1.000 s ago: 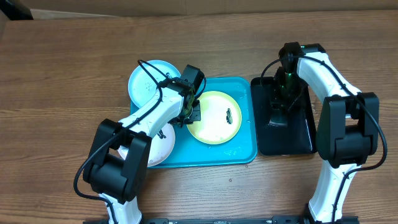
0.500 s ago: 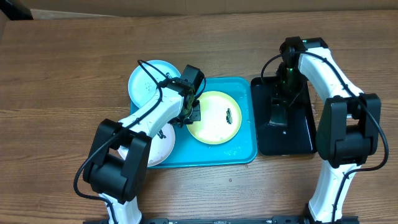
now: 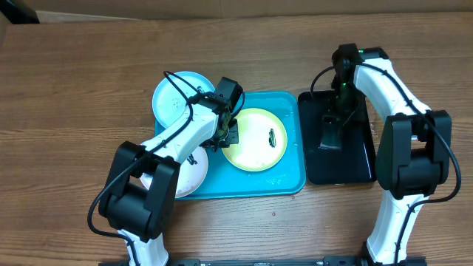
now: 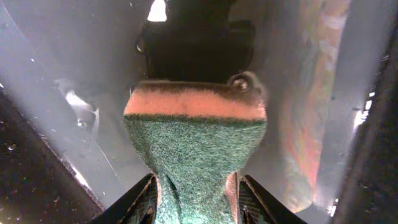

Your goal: Clean dirty plates on tray and stack at the side

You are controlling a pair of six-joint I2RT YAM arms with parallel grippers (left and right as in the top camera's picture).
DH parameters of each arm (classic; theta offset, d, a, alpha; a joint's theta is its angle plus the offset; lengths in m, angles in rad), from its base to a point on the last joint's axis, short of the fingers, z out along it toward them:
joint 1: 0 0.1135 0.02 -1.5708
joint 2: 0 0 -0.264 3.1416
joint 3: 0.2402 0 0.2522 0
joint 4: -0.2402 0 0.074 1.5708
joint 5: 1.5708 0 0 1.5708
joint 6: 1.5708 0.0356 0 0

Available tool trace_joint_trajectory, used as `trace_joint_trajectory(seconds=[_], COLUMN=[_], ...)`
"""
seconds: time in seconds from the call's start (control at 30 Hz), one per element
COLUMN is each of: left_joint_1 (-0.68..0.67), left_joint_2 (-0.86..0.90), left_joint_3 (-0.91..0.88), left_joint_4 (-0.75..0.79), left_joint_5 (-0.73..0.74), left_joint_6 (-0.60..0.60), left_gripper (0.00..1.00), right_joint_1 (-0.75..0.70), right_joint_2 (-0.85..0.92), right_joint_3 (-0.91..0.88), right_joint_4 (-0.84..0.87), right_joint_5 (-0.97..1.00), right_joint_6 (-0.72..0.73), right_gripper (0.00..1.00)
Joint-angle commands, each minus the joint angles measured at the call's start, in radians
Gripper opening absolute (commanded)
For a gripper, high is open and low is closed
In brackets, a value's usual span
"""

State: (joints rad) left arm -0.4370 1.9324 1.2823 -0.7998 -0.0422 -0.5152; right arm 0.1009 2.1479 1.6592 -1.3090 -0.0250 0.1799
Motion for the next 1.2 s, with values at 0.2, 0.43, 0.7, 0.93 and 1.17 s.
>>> trace_joint_trajectory(seconds=[0.2, 0.43, 0.7, 0.93, 1.17], left_joint_1=[0.005, 0.005, 0.005, 0.005, 0.005], left_joint_2=[0.013, 0.013, 0.013, 0.013, 0.013], left_joint_3=[-0.01, -0.01, -0.01, -0.01, -0.01], left_joint_4=[-0.005, -0.005, -0.005, -0.004, 0.012], left_joint_5=[-0.013, -0.013, -0.013, -0.013, -0.013], left_joint_6=[-0.005, -0.005, -0.005, -0.005, -0.006], left_gripper=[0.08, 0.09, 0.09, 0.09, 0.15], right_joint_1=[0.01, 0.01, 0.01, 0.008, 0.008], right_joint_2=[-0.011, -0.011, -0.011, -0.011, -0.012], right_joint_3=[-0.011, -0.029, -0.061, -0.052, -0.04], right_joint_4=[-0.008, 0.016, 0.037, 0.038, 0.026], right_joint_5=[-0.021, -0.016, -0.014, -0.014, -0.014], right_joint_6=[0.007, 0.007, 0.007, 0.003, -0.002], right_gripper=[0.47, 0.46, 0.33, 0.04, 0.04])
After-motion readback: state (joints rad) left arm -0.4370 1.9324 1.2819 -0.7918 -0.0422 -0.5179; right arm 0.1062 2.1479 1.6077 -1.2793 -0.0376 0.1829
